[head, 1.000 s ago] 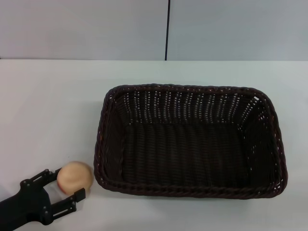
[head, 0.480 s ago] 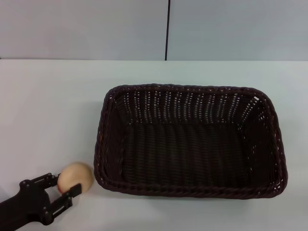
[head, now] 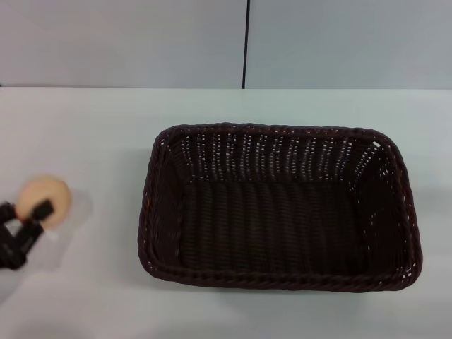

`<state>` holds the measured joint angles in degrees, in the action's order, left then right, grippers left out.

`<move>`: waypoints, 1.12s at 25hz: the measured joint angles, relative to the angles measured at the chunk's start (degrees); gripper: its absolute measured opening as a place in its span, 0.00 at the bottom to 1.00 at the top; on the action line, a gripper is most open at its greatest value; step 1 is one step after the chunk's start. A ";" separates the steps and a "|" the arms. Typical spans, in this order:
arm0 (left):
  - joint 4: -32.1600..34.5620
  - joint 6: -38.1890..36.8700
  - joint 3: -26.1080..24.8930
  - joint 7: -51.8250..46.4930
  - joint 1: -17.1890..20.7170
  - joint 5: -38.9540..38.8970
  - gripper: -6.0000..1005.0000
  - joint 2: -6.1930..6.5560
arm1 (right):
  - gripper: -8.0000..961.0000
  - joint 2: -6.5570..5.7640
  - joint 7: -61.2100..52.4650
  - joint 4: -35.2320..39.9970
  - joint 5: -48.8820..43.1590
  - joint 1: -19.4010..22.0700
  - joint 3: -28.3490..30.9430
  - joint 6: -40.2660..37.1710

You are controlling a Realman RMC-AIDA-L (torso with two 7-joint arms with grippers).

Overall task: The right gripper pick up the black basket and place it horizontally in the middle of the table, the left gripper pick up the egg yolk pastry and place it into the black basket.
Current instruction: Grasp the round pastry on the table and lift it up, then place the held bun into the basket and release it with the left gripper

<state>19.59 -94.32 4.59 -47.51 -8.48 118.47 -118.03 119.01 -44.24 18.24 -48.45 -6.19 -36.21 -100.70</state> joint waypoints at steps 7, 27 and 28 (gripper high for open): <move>-0.21 -13.58 -4.67 1.33 -5.37 0.05 0.25 -0.06 | 0.56 -0.04 1.70 -2.47 -0.02 -0.87 0.24 0.39; -13.47 -8.27 4.55 6.07 -11.11 0.80 0.50 -0.30 | 0.56 0.12 2.92 -5.71 0.07 -2.18 0.35 -0.19; -13.47 -8.27 4.55 6.07 -11.11 0.80 0.53 -0.30 | 0.56 0.12 2.92 -5.71 0.07 -2.18 0.35 -0.19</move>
<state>6.11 -102.59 9.13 -41.44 -19.59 119.27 -118.33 119.13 -41.32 12.52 -48.39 -8.37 -35.86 -100.90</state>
